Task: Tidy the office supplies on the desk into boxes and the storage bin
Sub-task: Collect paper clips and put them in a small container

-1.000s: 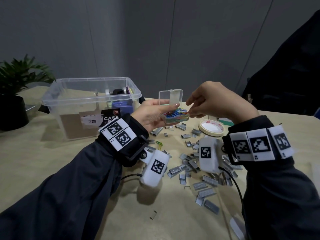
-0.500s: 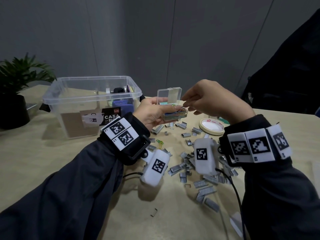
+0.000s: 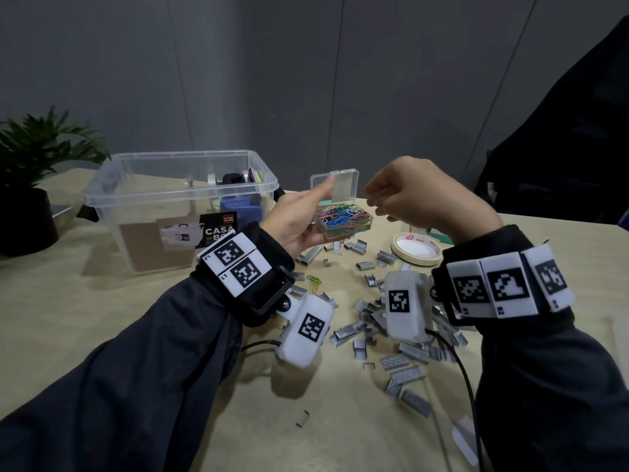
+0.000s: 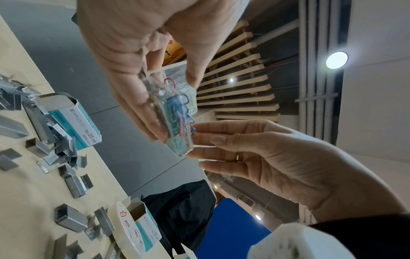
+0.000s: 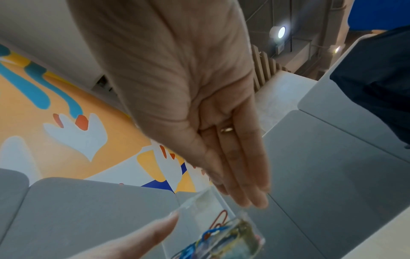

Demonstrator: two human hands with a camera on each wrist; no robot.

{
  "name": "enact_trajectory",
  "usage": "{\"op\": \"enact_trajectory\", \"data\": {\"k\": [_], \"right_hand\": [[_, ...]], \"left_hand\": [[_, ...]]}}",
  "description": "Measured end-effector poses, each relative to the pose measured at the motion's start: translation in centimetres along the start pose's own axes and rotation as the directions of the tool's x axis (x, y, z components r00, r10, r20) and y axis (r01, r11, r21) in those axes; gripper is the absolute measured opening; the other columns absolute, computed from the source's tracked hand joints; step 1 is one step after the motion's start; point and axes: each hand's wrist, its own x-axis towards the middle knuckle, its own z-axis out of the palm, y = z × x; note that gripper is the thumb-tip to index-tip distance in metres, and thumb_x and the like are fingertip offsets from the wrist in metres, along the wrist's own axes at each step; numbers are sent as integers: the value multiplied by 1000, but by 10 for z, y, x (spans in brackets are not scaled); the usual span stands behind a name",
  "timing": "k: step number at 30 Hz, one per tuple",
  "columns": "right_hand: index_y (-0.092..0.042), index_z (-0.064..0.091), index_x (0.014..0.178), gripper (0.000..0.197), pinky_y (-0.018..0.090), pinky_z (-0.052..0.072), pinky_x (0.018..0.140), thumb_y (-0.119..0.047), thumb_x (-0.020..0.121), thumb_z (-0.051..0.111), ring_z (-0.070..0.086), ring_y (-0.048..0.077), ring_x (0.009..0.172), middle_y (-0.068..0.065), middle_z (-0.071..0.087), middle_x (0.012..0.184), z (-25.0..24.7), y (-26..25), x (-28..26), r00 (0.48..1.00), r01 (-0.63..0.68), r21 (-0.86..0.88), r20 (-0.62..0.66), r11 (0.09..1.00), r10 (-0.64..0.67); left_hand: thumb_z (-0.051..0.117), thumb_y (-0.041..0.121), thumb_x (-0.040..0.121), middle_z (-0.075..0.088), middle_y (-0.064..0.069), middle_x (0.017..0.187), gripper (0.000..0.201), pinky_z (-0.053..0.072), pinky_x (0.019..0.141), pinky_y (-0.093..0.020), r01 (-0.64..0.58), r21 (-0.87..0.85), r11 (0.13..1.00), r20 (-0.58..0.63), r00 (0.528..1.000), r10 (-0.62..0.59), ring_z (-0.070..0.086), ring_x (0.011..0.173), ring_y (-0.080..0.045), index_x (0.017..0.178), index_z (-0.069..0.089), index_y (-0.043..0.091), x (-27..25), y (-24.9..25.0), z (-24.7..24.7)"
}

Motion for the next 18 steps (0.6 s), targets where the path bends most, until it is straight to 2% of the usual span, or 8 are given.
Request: {"op": "enact_trajectory", "data": {"k": [4,5,6,8,10,12,15,18], "right_hand": [[-25,76,106,41,18,51,77,5,89,54,66,4,85,-4,72,98,-7,0,-3,996,76,19,-44,997,-76],[-29,77,101,39,16,52,76,3,88,59,66,1,84,-7,72,92,-9,0,-4,994,102,32,-40,994,-101],[-31,78,95,35,17,54,77,1,86,65,67,-1,82,-10,72,87,-10,-1,-6,993,117,44,-35,992,-116],[-32,78,85,25,28,58,79,-7,80,77,68,-1,77,-14,71,78,-12,0,-8,992,118,30,-36,992,-117],[-31,78,82,19,36,58,78,-14,75,83,67,3,75,-16,69,73,-12,3,-7,993,106,-8,-43,994,-106],[-32,79,86,18,38,58,78,-17,77,82,67,6,77,-17,67,72,-11,4,-5,995,94,-33,-41,995,-96],[-28,78,101,21,37,58,81,-13,86,73,68,12,84,-11,73,88,-9,6,-3,993,95,-45,-59,994,-98],[-8,73,109,23,42,57,83,-8,92,58,68,30,90,9,74,104,-8,5,-1,996,68,-90,-53,994,-73]], "left_hand": [[49,30,101,67,-15,79,28,60,53,-37,18,-27,999,18,1000,-17,69,54,-21,94,60,5,-1,2,-2],[48,29,101,67,-15,76,28,60,53,-37,19,-33,999,21,1000,-19,70,54,-21,95,59,4,-2,3,-2],[47,28,101,68,-14,72,28,60,52,-38,23,-41,999,24,999,-22,70,54,-22,96,59,3,-2,3,-2],[47,27,102,69,-14,67,28,59,49,-38,28,-53,998,27,999,-27,70,55,-23,97,59,2,-3,4,-2],[47,26,101,68,-17,76,27,59,50,-38,33,-57,998,33,999,-31,70,58,-24,98,59,2,-4,5,-2],[48,23,101,65,-21,88,26,60,55,-39,40,-81,996,53,998,-36,70,67,-27,101,58,0,-4,7,-3],[50,16,100,62,-26,100,26,61,61,-39,39,-140,989,95,995,-26,68,80,-32,111,55,-6,-5,9,-3],[50,10,99,59,-27,108,32,61,64,-40,22,-171,985,114,994,-3,67,89,-34,124,48,-9,-4,10,-2]]}}
